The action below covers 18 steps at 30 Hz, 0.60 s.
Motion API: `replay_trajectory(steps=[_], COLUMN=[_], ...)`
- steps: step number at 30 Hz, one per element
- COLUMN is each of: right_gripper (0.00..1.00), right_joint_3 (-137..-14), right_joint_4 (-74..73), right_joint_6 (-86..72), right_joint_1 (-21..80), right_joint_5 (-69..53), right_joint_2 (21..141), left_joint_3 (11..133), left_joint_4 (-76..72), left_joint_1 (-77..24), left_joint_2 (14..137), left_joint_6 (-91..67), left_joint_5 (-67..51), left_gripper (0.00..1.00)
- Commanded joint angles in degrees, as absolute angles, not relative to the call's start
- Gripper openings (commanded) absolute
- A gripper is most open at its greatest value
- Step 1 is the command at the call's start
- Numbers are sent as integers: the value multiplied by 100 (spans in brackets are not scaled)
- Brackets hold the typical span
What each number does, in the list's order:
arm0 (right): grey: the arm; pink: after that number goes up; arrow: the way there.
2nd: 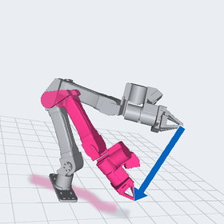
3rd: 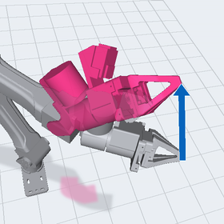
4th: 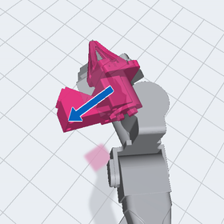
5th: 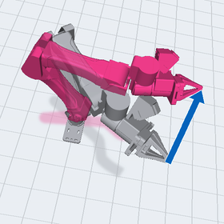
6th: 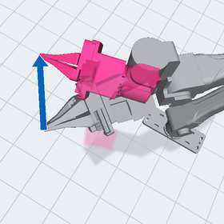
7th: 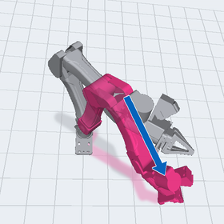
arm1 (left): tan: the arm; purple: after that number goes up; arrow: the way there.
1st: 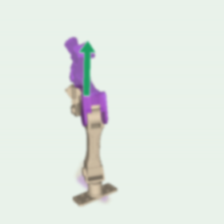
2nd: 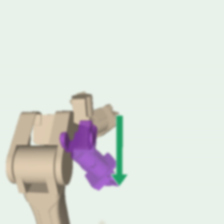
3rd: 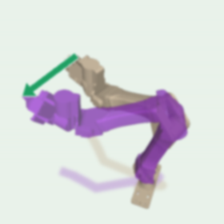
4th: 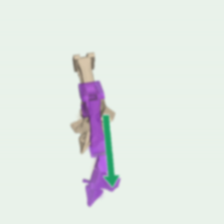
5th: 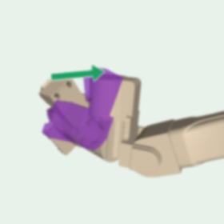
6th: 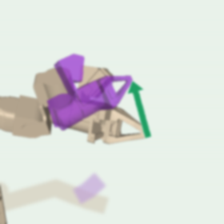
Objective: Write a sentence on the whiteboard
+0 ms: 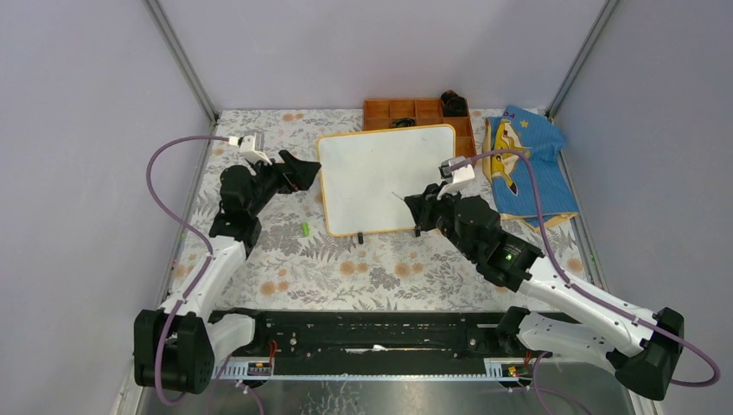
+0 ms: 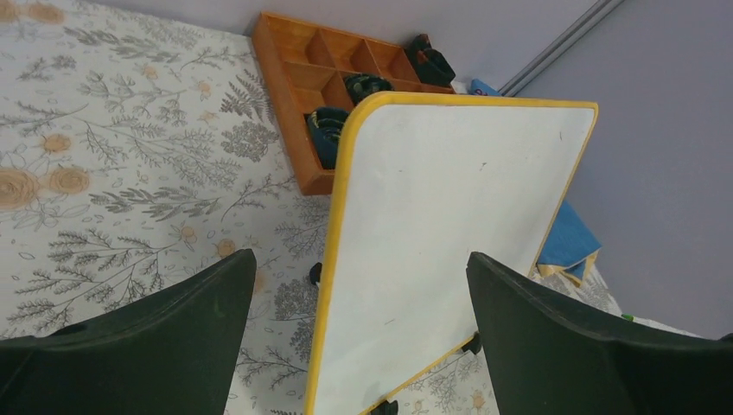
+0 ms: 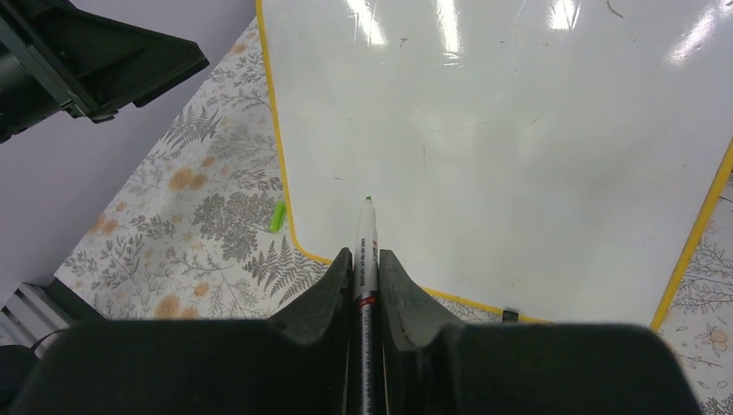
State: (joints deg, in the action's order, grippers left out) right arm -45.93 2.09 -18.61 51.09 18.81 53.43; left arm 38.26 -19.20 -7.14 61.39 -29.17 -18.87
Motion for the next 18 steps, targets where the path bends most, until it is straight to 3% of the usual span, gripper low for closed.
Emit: replay_trajectory(steps=[1, 18], right_gripper=[0, 0], right_joint_3=[-4738, -4507], right_joint_4=[682, 1322], right_joint_6=[-1853, -2226], right_joint_1=[5168, 5171], right_joint_5=[1727, 770], right_joint_2=[5379, 5312], left_joint_3=[3632, 3426], left_joint_4=[-2241, -4815], left_joint_1=[-172, -9], left_joint_2=[6406, 8406], left_joint_6=[-3229, -4302], left_joint_5=[-2617, -5387], left_gripper=[99, 94])
